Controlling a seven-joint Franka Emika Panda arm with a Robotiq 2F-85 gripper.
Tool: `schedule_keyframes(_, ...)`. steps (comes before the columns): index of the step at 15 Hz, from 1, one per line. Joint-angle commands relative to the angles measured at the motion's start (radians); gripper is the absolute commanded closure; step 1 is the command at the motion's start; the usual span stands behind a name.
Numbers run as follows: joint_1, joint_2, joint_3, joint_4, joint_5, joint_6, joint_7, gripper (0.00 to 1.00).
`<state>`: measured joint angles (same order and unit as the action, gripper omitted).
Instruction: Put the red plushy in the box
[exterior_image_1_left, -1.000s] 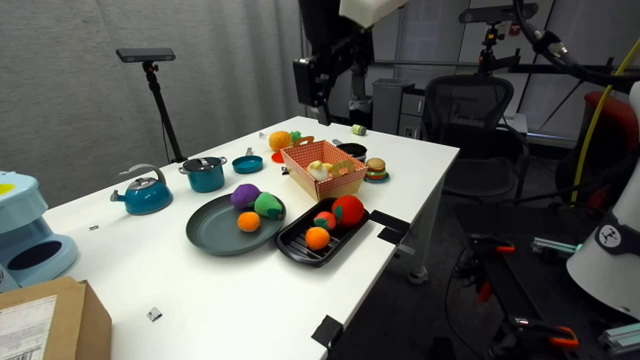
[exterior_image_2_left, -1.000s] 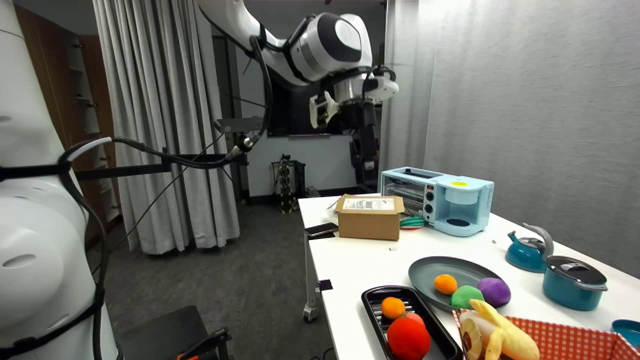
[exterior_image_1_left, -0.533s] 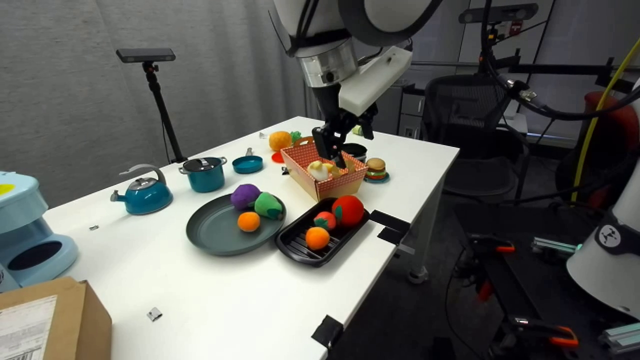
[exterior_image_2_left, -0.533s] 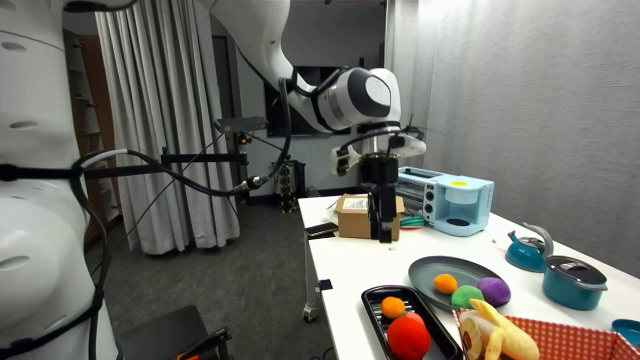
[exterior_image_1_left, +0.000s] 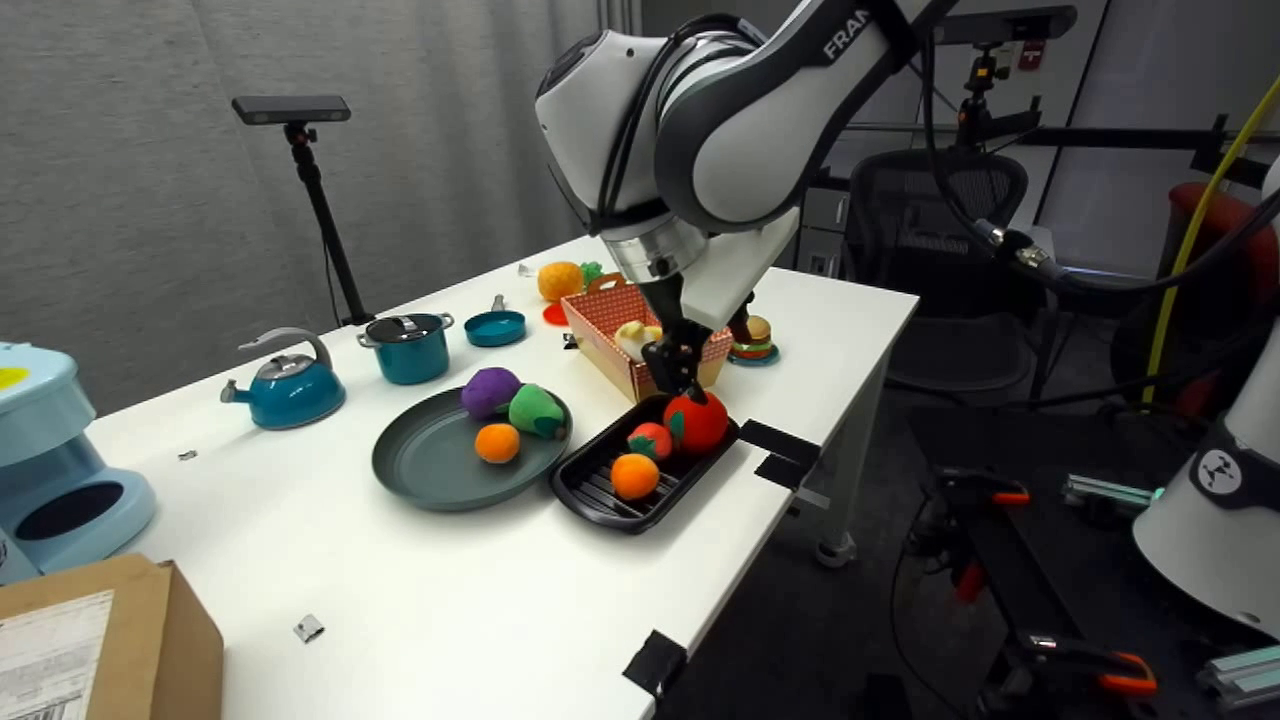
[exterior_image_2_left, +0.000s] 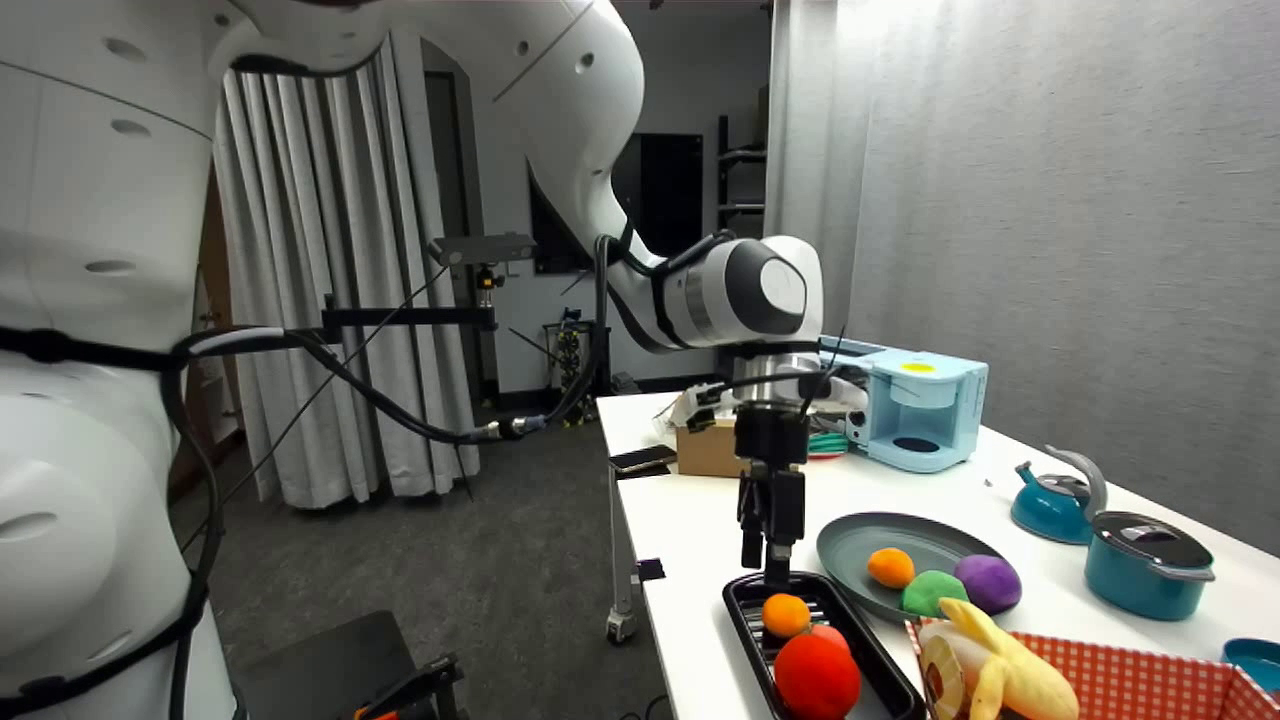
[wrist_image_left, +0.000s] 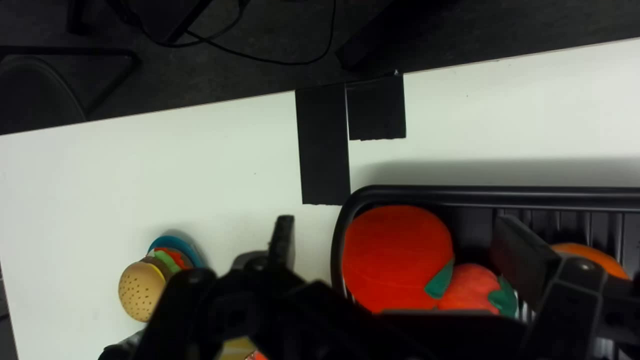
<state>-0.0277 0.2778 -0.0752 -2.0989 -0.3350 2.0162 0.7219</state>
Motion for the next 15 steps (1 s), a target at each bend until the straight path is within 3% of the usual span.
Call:
schedule_keyframes(1,0.007,0.062,-0.020,0.008,0.012,0.039,-0.034,0.00)
schedule_keyframes(15,0.019,0.255,-0.108,0.136,-0.018,0.148,-0.166,0.00)
